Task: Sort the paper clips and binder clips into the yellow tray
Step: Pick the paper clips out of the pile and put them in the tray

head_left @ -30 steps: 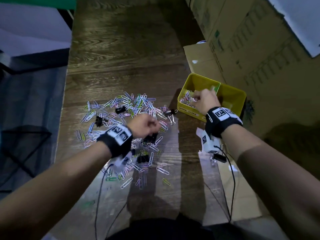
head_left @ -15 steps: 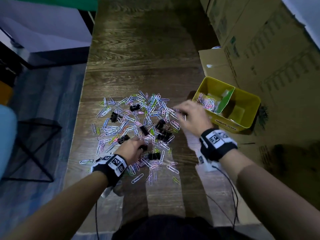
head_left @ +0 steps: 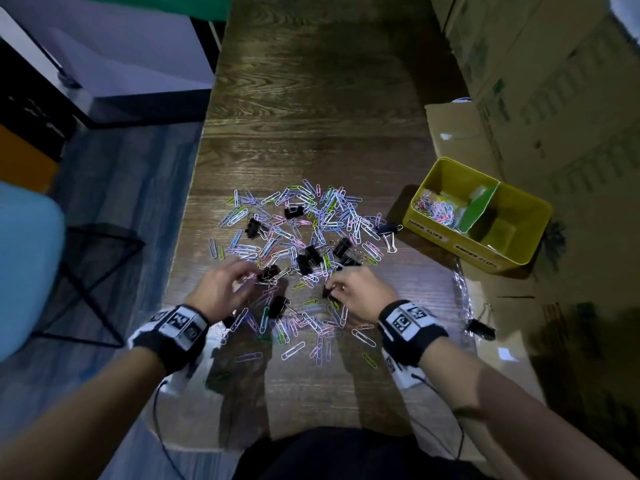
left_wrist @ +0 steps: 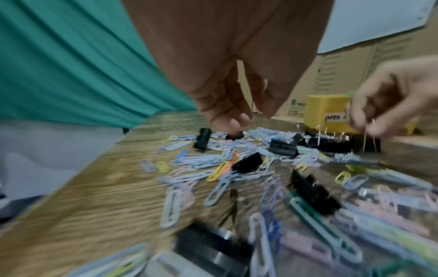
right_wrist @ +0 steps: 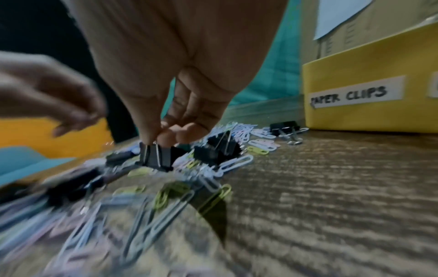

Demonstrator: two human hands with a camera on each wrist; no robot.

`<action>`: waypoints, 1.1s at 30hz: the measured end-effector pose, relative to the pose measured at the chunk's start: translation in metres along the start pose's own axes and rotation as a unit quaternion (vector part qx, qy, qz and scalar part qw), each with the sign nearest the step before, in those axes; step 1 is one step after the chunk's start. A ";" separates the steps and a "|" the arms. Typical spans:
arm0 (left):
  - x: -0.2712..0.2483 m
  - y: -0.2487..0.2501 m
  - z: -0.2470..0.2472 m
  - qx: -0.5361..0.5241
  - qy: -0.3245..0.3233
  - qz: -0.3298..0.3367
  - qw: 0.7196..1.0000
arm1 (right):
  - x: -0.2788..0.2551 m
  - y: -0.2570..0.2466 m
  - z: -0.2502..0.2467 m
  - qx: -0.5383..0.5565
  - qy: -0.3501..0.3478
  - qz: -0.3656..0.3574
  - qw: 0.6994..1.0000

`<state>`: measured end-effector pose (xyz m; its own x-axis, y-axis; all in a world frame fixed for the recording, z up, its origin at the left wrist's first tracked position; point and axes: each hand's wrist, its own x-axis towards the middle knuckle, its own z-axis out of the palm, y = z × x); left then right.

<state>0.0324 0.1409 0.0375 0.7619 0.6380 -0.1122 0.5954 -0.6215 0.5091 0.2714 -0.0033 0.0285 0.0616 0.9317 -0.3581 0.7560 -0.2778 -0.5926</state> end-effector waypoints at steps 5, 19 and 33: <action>-0.060 -0.046 0.009 0.033 0.042 -0.180 0.982 | -0.003 0.029 -0.028 0.064 0.133 0.064 0.987; -0.034 -0.022 0.047 0.068 0.007 -0.179 0.981 | -0.020 0.045 -0.015 0.019 0.167 0.070 0.983; -0.096 0.016 0.084 0.009 -0.027 -0.232 0.972 | -0.062 0.036 0.039 -0.019 -0.111 -0.021 0.993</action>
<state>-0.0098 0.0320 -0.0154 0.4228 0.8273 -0.3699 0.8818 -0.2815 0.3783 0.2693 -0.0805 0.0007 -0.1128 0.8662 -0.4868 0.7797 -0.2265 -0.5837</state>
